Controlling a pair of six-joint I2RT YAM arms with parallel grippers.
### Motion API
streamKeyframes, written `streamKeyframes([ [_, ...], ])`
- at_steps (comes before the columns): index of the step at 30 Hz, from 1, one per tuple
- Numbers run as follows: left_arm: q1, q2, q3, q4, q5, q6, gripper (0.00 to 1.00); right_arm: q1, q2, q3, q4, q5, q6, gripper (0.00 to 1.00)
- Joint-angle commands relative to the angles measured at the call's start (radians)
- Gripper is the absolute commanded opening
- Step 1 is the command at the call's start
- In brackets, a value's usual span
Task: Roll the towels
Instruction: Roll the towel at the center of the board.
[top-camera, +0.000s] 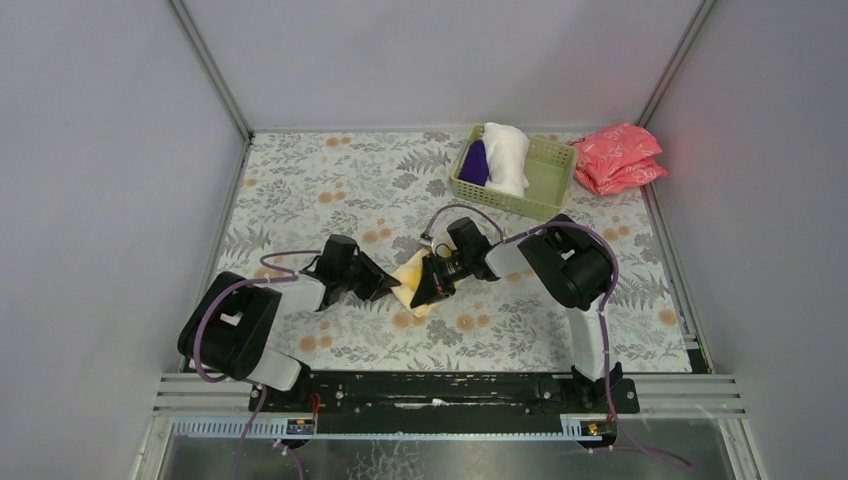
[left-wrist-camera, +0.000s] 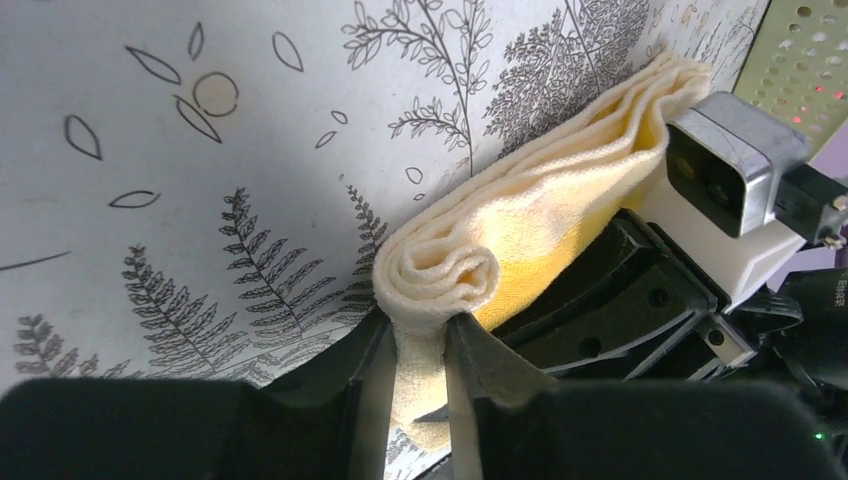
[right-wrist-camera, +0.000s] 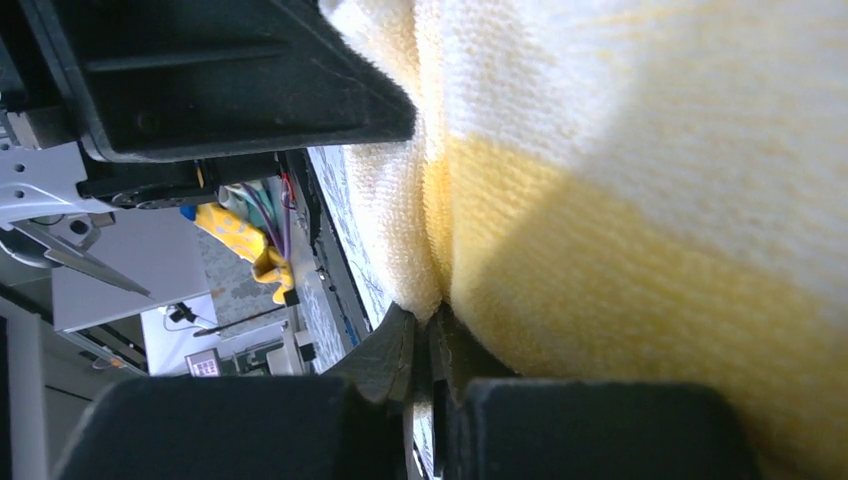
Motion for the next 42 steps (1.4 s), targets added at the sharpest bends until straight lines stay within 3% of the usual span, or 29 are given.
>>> streamKeyframes([
  [1, -0.006, 0.072, -0.060, -0.104, -0.071, 0.036, 0.18, 0.006, -0.052, 0.020, -0.192, 0.121, -0.122, 0.09],
  [6, -0.025, -0.001, -0.027, -0.225, -0.150, 0.042, 0.12, 0.053, -0.196, 0.069, -0.403, 0.282, -0.256, 0.28],
  [11, -0.043, -0.054, 0.024, -0.341, -0.207, 0.055, 0.12, 0.143, -0.331, 0.129, -0.583, 0.570, -0.384, 0.39],
  [15, -0.047, -0.076, 0.049, -0.387, -0.222, 0.054, 0.12, 0.239, -0.417, 0.141, -0.621, 0.818, -0.470, 0.48],
  [18, -0.058, -0.085, 0.061, -0.405, -0.233, 0.046, 0.12, 0.308, -0.459, 0.131, -0.596, 0.895, -0.519, 0.53],
  [26, -0.085, -0.074, 0.077, -0.418, -0.241, 0.031, 0.12, 0.452, -0.396, 0.149, -0.498, 0.969, -0.620, 0.54],
  [42, -0.095, -0.081, 0.092, -0.443, -0.260, 0.040, 0.13, 0.457, -0.217, 0.104, -0.522, 1.150, -0.673, 0.53],
])
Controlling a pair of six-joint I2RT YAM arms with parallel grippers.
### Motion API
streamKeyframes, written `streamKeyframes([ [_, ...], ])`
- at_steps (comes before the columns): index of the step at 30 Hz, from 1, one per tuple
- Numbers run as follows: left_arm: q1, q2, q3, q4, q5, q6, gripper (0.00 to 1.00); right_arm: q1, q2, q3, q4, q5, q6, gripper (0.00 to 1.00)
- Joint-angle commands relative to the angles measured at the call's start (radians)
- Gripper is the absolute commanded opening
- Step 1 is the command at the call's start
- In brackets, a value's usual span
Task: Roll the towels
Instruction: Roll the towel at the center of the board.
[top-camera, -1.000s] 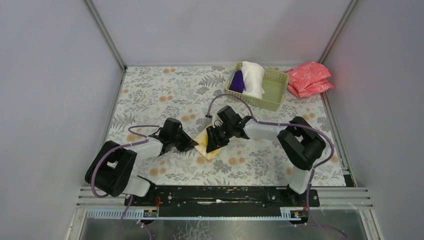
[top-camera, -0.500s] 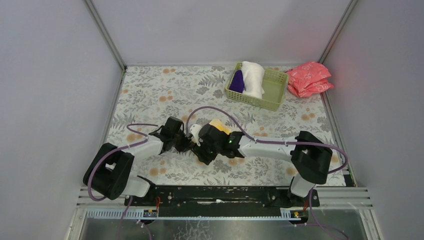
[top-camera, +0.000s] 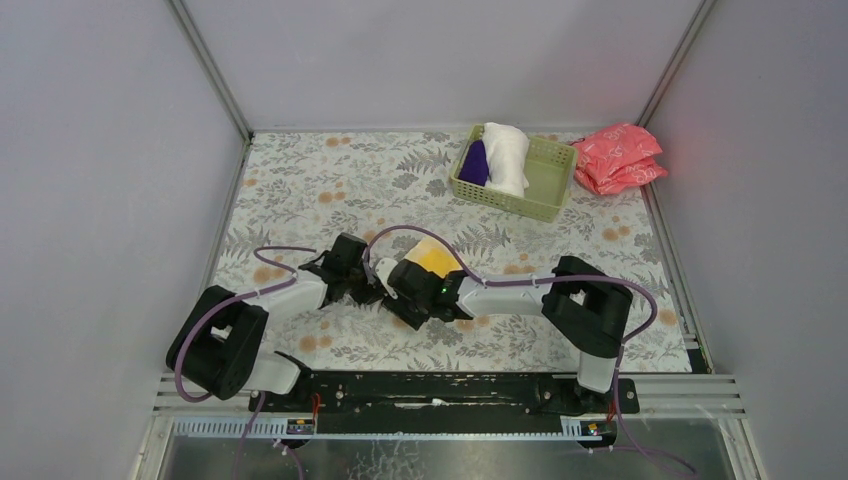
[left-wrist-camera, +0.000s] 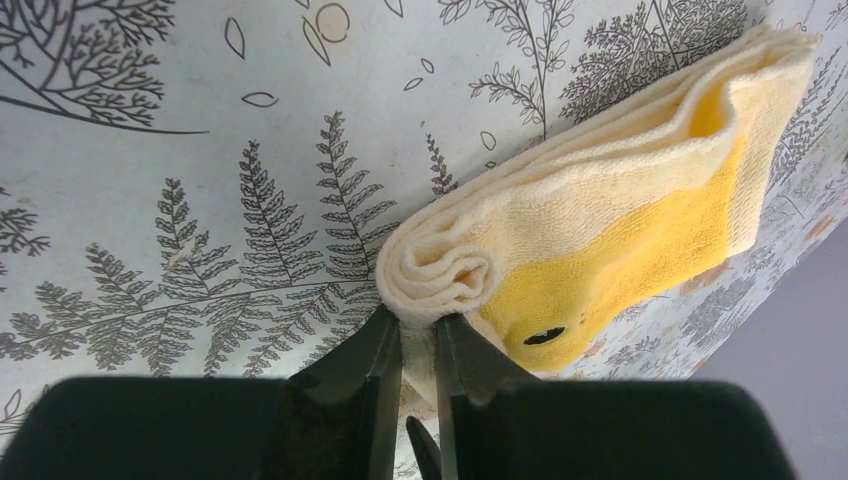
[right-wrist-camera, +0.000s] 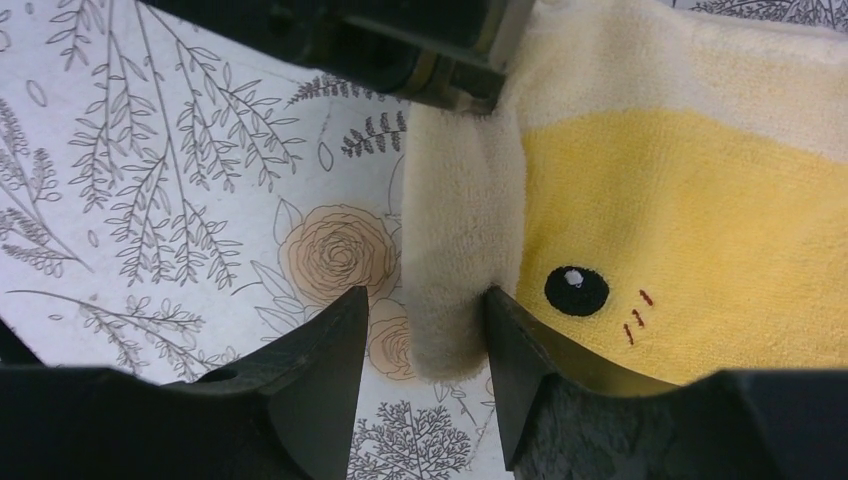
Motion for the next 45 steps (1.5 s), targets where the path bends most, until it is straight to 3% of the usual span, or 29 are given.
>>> streamKeyframes([
  [1, -0.008, 0.006, 0.005, -0.121, -0.052, 0.023, 0.14, -0.002, 0.048, -0.019, -0.043, 0.085, -0.022, 0.51],
  [4, -0.008, -0.004, 0.017, -0.134, -0.056, 0.026, 0.15, -0.003, 0.064, -0.030, -0.051, 0.064, -0.009, 0.40],
  [7, -0.008, -0.034, 0.035, -0.161, -0.073, 0.027, 0.20, -0.007, 0.058, -0.041, -0.049, -0.002, 0.003, 0.21],
  [11, -0.008, -0.109, 0.048, -0.201, -0.108, 0.016, 0.43, -0.087, 0.021, -0.073, 0.017, -0.295, 0.061, 0.00],
  [16, -0.008, -0.234, 0.035, -0.229, -0.124, 0.008, 0.68, -0.227, 0.031, -0.096, 0.134, -0.716, 0.177, 0.00],
  [23, -0.008, -0.304, 0.011, -0.268, -0.082, 0.010, 0.77, -0.382, 0.093, -0.186, 0.471, -1.040, 0.522, 0.00],
  [28, -0.008, -0.281, -0.004, -0.195, -0.020, 0.005, 0.78, -0.470, 0.171, -0.265, 0.791, -1.138, 0.818, 0.00],
  [33, -0.009, -0.184, 0.017, -0.113, 0.035, 0.014, 0.78, -0.532, 0.295, -0.351, 1.240, -1.191, 1.190, 0.02],
  [36, -0.015, -0.114, 0.034, -0.074, 0.051, 0.015, 0.77, -0.545, 0.377, -0.366, 1.402, -1.207, 1.327, 0.03],
  [40, -0.022, -0.051, 0.043, -0.036, 0.048, 0.018, 0.73, -0.549, 0.428, -0.374, 1.477, -1.202, 1.394, 0.03],
  [45, -0.028, 0.042, 0.047, 0.000, 0.031, 0.026, 0.65, -0.551, 0.400, -0.376, 1.353, -1.185, 1.315, 0.06],
])
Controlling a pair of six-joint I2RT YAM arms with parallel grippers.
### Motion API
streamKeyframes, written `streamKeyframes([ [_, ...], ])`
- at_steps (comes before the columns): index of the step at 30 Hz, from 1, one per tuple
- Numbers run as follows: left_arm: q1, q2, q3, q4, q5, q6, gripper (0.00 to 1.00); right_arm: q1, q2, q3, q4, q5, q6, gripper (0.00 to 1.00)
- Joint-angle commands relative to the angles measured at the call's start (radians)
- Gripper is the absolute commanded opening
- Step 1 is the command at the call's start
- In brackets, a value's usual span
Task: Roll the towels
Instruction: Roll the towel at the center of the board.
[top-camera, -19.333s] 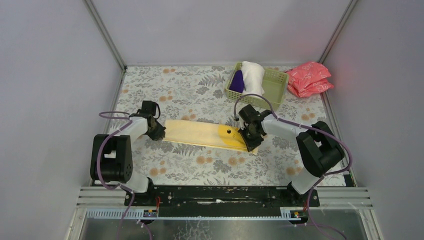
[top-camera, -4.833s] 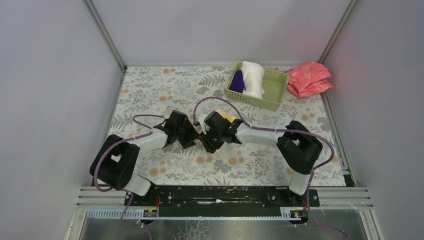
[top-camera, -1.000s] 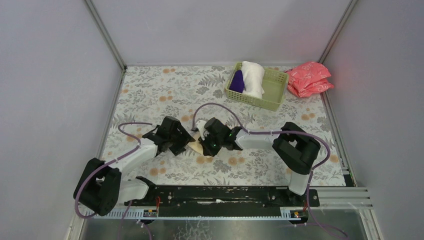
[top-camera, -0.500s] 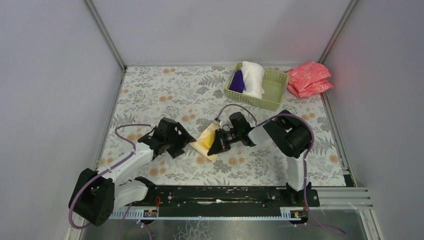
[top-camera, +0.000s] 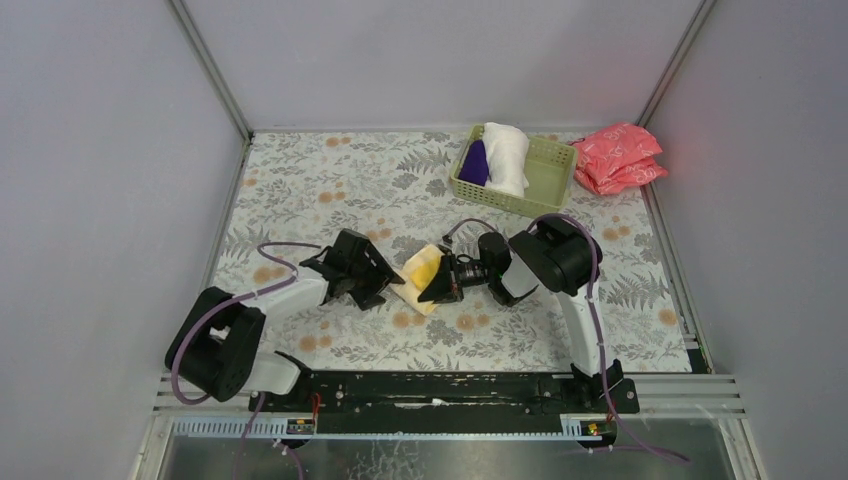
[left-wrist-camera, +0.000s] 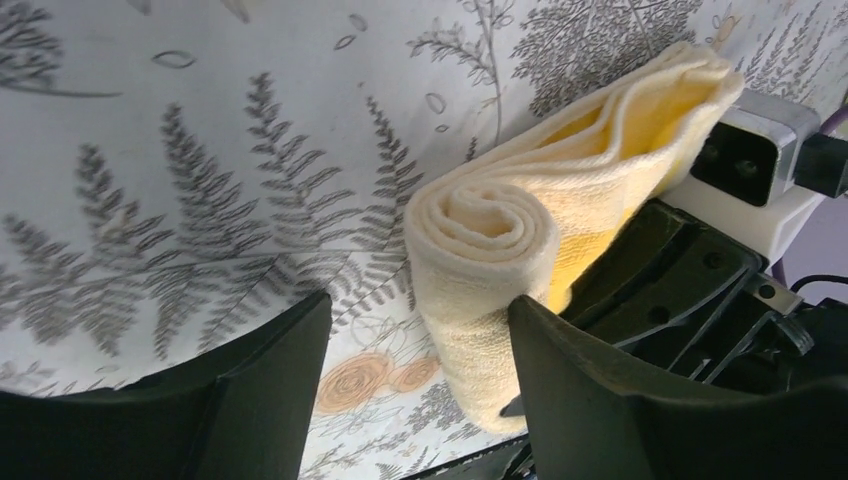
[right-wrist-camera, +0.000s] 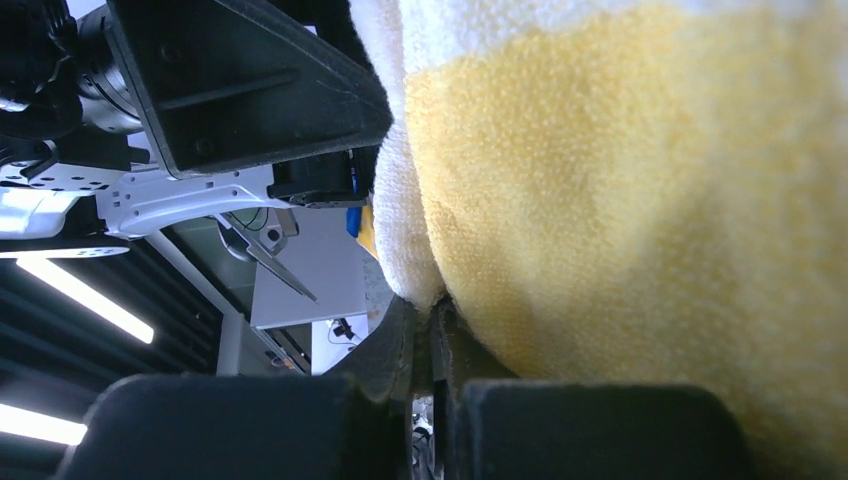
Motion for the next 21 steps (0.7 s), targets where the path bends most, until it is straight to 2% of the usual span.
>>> streamKeyframes([
  [1, -0.014, 0.086, 0.006, 0.073, -0.009, 0.021, 0.63, -0.008, -0.010, -0.014, -0.101, 0.024, -0.013, 0.08],
  [4, -0.023, 0.139, 0.006, 0.085, -0.009, 0.025, 0.54, -0.007, -0.078, -0.010, -0.323, 0.053, -0.148, 0.19],
  [6, -0.032, 0.161, 0.003, 0.089, -0.012, 0.027, 0.48, -0.008, -0.146, 0.009, -0.543, 0.095, -0.301, 0.27],
  [9, -0.043, 0.183, -0.005, 0.090, -0.021, 0.030, 0.45, -0.006, -0.260, 0.068, -0.909, 0.205, -0.565, 0.40],
  [11, -0.049, 0.187, -0.011, 0.088, -0.028, 0.033, 0.45, -0.004, -0.329, 0.088, -1.044, 0.270, -0.659, 0.46],
  [16, -0.059, 0.201, -0.014, 0.084, -0.037, 0.042, 0.44, 0.044, -0.503, 0.177, -1.355, 0.500, -0.871, 0.54],
  [21, -0.068, 0.222, 0.011, 0.065, -0.042, 0.058, 0.45, 0.184, -0.659, 0.273, -1.516, 0.831, -1.027, 0.56],
])
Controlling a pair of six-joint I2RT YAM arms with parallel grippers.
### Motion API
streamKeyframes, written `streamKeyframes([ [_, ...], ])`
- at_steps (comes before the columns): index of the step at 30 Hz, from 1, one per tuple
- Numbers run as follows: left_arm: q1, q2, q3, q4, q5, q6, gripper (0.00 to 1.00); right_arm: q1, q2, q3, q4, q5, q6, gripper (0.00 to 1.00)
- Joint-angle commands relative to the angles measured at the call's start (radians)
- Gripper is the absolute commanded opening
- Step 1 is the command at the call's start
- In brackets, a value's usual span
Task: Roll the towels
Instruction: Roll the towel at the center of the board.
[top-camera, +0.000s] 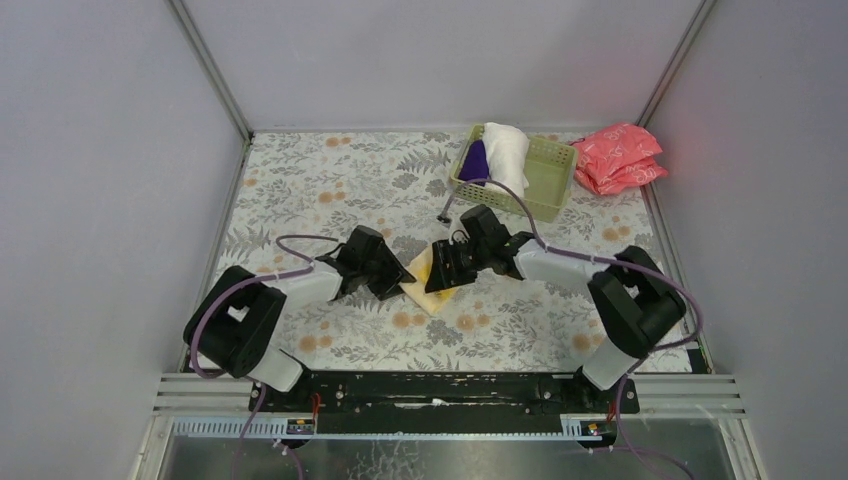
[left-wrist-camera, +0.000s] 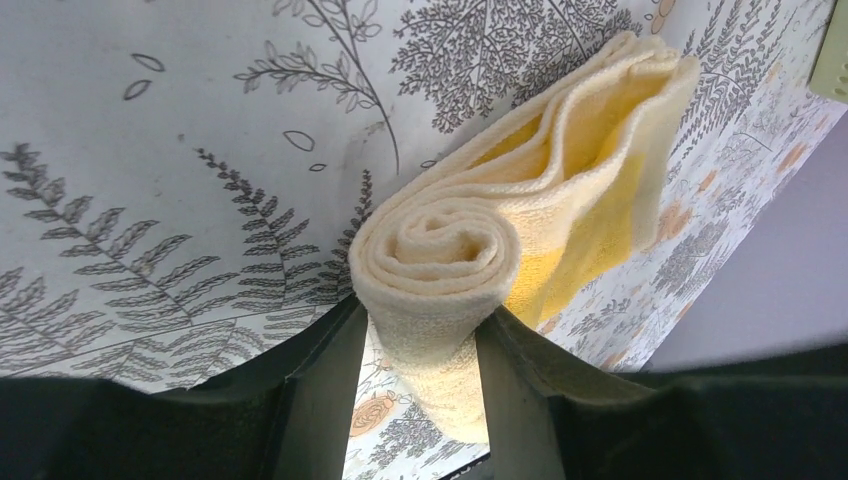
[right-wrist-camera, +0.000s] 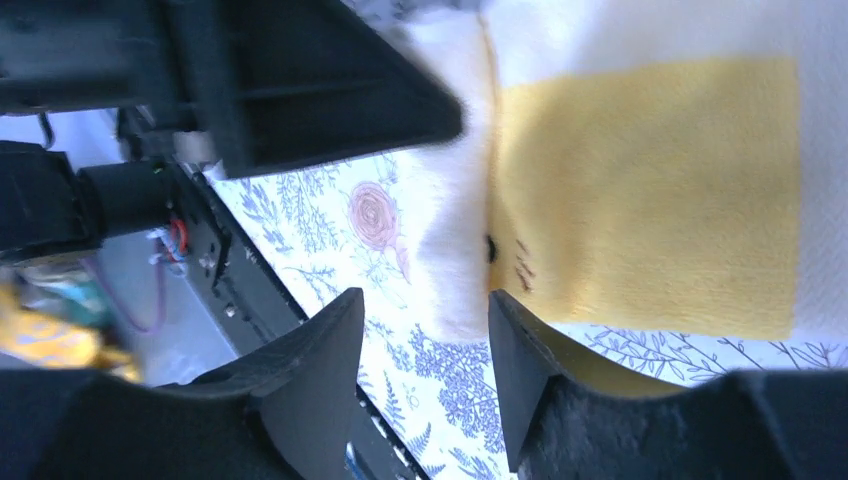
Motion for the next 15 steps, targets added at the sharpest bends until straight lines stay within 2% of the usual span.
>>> streamKeyframes([
  [1, -0.023, 0.076, -0.021, -0.127, -0.074, 0.059, 0.45, 0.143, -0.129, 0.107, -0.230, 0.347, -0.236, 0.56],
  [7, -0.029, 0.085, -0.005, -0.134, -0.076, 0.063, 0.46, 0.308, -0.078, 0.181, -0.280, 0.585, -0.369, 0.55],
  [15, -0.034, 0.095, -0.003, -0.135, -0.074, 0.066, 0.46, 0.403, 0.077, 0.229, -0.281, 0.713, -0.464, 0.54],
])
